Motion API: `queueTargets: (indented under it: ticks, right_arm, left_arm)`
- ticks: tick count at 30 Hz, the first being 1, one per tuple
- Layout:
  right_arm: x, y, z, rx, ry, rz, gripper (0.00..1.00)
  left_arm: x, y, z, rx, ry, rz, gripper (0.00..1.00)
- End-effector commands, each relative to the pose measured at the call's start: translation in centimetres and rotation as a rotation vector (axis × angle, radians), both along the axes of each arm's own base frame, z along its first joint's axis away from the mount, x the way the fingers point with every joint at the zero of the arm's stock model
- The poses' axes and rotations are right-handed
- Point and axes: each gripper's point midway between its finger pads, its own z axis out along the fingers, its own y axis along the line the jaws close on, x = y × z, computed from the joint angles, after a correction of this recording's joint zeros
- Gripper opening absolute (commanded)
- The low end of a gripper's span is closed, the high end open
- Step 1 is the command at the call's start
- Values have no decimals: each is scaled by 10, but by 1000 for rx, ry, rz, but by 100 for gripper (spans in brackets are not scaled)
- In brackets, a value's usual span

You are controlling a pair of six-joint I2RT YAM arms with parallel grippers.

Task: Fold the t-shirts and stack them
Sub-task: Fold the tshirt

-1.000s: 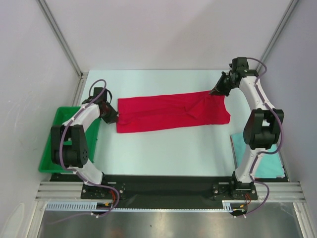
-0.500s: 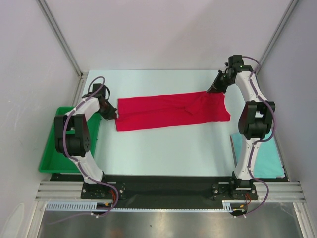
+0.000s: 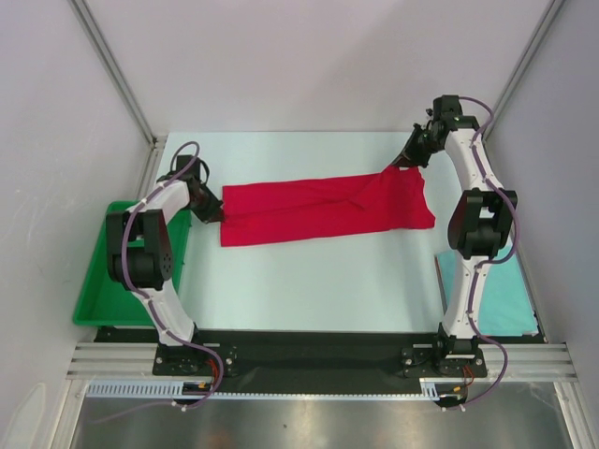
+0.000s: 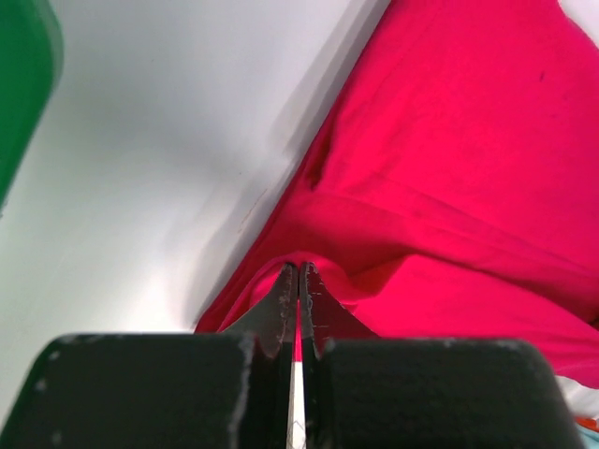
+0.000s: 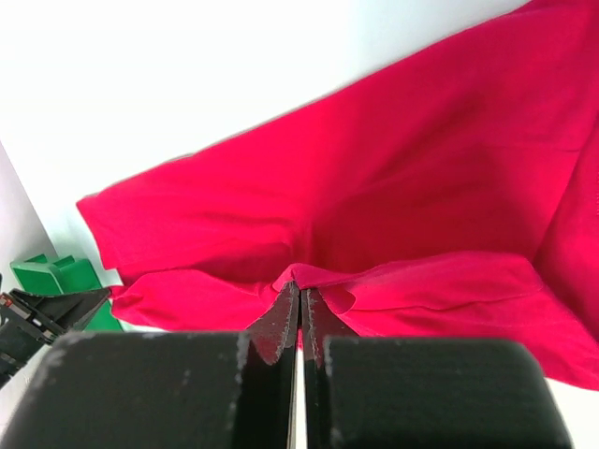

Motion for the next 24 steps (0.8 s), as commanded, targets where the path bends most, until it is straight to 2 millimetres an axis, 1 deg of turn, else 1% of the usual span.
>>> queueTargets:
  ticks: [1, 8, 14, 16, 19, 21, 24]
  right_arm:
    - [7, -6, 8, -5, -20, -5, 0]
    - [11, -15, 9, 1, -31, -31, 0]
    - [13, -21, 4, 7, -16, -43, 0]
    - [11, -23, 5, 0, -13, -41, 0]
    - [9, -27, 6, -6, -13, -49, 0]
    - [10, -29, 8, -2, -25, -54, 0]
    - [12, -31, 1, 10, -8, -65, 0]
  left_arm:
    - [20, 2, 15, 4, -66, -18, 0]
    - [25, 4, 12, 12, -55, -17, 0]
    - [29, 5, 12, 20, -55, -15, 0]
    - [26, 9, 15, 37, -54, -7, 0]
    - [23, 10, 22, 42, -68, -3, 0]
    - [22, 10, 21, 44, -66, -7, 0]
    - [19, 10, 18, 46, -51, -8, 0]
